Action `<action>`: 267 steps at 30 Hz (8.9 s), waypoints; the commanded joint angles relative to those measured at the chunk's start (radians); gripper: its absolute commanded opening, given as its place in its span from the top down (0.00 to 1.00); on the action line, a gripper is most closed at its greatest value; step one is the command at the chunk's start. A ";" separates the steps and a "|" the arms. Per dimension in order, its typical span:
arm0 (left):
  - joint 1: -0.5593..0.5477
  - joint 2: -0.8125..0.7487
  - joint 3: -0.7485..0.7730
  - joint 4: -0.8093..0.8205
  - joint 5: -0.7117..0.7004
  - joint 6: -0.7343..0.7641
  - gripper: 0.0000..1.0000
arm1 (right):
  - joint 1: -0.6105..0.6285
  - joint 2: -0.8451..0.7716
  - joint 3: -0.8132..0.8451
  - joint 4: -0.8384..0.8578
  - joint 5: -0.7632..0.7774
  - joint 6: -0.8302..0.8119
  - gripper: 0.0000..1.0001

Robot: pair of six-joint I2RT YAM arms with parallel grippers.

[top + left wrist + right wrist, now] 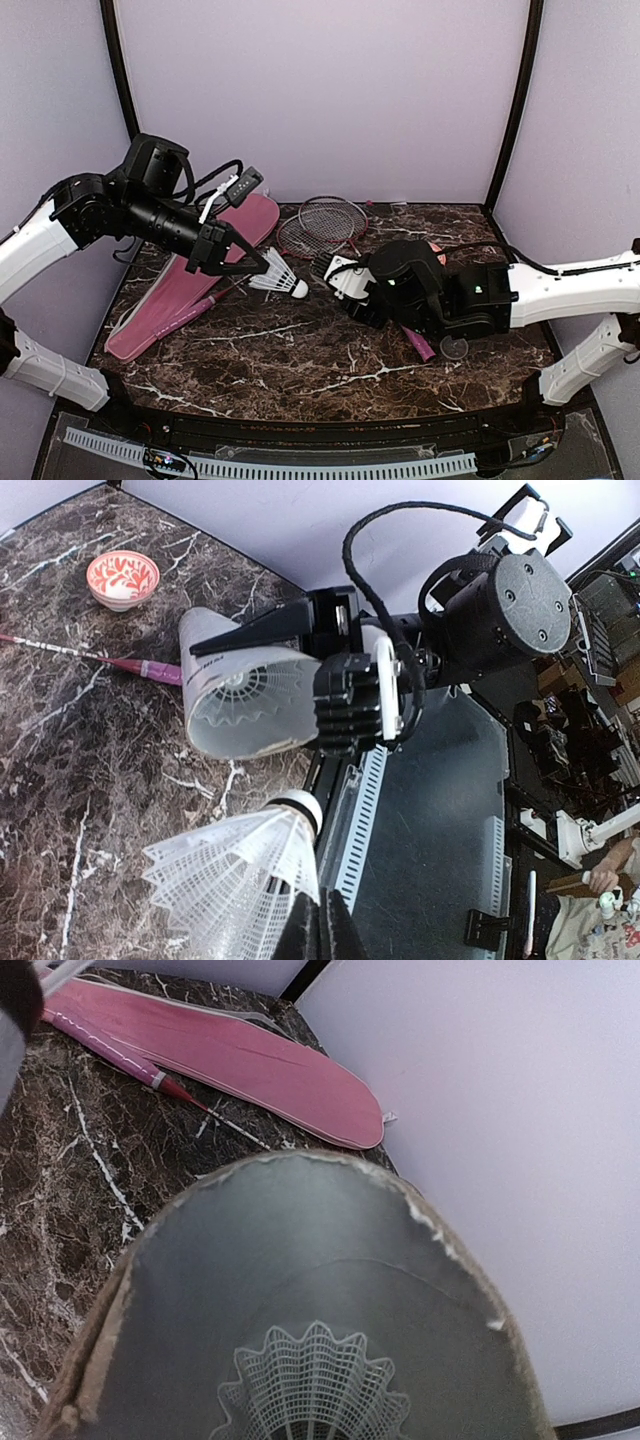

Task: Pack up the badminton gear
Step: Place the shuttle tube at the center of the board, then pick up the shuttle tube from the center of the board, then place the shuttlecock on the shuttle tube.

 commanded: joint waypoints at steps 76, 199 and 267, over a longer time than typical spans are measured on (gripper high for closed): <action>-0.007 -0.508 -0.903 0.442 -0.249 -0.430 1.00 | 0.087 0.184 -0.136 -0.234 -0.333 0.451 0.00; 0.063 -0.330 -0.647 0.516 -0.019 -0.312 1.00 | -0.034 0.025 -0.149 0.090 -0.603 0.448 0.37; 0.120 -0.192 -0.773 0.919 0.416 -0.404 1.00 | 0.062 -0.007 -0.078 0.107 -0.595 0.380 0.36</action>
